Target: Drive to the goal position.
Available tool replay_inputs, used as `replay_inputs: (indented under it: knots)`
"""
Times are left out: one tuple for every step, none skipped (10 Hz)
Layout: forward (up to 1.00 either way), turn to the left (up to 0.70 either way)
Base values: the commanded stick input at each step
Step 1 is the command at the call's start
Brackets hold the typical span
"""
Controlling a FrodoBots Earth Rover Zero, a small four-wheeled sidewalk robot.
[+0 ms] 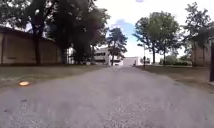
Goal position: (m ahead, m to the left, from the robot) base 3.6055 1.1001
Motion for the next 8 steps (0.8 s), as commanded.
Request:
replay_inputs:
  knots:
    - [0.85,-0.34]
    - [0.85,-0.34]
    - [0.85,-0.34]
    - [0.85,-0.33]
    - [0.85,-0.28]
    - [0.85,-0.22]
    - [0.85,-0.17]
    - [0.85,-0.12]
